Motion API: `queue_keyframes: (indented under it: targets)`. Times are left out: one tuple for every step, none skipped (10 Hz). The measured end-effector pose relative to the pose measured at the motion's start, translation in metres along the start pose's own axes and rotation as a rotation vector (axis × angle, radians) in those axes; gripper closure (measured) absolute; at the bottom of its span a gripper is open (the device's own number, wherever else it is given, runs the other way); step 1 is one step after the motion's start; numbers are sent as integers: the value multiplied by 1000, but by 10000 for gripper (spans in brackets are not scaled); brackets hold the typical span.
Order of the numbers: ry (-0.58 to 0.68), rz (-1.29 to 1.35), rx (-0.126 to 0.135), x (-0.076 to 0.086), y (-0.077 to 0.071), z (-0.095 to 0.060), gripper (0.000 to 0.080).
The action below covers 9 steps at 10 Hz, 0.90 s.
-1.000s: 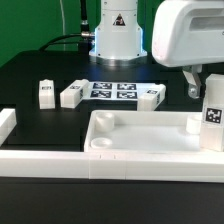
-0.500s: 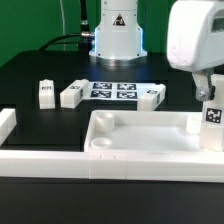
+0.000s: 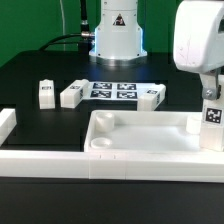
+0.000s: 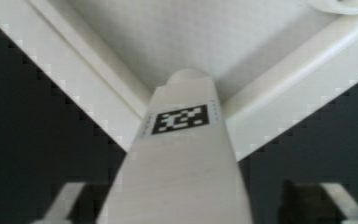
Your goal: Assemble desk
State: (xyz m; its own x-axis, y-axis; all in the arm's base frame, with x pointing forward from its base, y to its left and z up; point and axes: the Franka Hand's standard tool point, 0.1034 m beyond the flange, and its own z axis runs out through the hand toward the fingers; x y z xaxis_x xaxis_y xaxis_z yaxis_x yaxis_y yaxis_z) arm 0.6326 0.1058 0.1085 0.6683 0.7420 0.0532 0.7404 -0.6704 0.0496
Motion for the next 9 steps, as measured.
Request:
queue_keyframes:
  targets:
    - [0, 1, 1, 0, 0, 0, 511]
    - [1, 29, 1, 0, 0, 0, 511]
    - [1, 32, 1, 0, 0, 0, 511]
    - [3, 90, 4, 0, 0, 0, 511]
    - [8, 217, 16, -1, 1, 0, 511]
    - [12, 318, 24, -2, 1, 1, 511]
    - [16, 425, 36, -3, 2, 1, 511]
    - [22, 519, 48, -4, 3, 1, 511]
    - [23, 636, 56, -3, 3, 1, 511]
